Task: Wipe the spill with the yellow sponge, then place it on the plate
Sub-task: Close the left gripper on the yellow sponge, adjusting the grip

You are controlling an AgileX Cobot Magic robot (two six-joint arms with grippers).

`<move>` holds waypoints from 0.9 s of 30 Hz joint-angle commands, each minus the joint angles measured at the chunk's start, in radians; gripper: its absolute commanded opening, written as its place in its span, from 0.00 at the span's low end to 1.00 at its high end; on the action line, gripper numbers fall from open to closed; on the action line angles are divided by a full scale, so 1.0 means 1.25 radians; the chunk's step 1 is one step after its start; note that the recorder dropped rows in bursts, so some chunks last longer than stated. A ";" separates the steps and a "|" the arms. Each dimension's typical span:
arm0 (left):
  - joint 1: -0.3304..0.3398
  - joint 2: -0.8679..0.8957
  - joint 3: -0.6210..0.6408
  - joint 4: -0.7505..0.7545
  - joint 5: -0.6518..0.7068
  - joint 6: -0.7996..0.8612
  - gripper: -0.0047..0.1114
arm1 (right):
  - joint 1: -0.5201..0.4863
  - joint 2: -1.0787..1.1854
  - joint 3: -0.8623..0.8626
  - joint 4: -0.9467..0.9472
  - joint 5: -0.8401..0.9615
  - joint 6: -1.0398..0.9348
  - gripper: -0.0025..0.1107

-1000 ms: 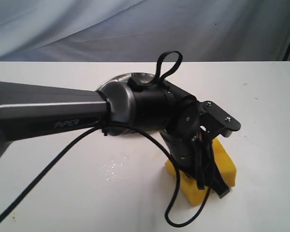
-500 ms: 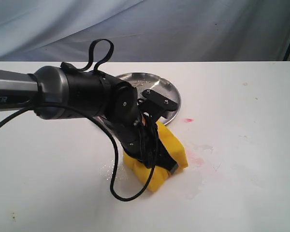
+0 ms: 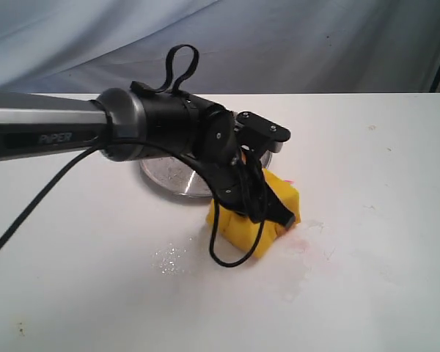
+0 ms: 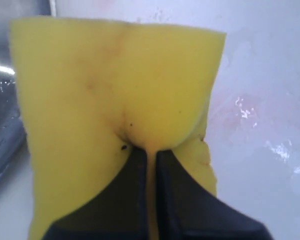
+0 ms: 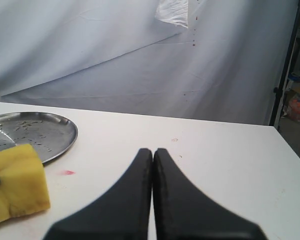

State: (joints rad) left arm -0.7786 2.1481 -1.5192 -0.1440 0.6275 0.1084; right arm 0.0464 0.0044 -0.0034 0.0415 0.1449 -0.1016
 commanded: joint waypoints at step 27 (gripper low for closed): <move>-0.105 -0.034 0.095 -0.020 0.051 0.053 0.04 | 0.003 -0.004 0.003 -0.003 -0.001 0.002 0.02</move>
State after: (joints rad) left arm -0.9437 2.1395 -1.4960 -0.1949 0.6891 0.2021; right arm 0.0464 0.0044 -0.0034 0.0415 0.1449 -0.1016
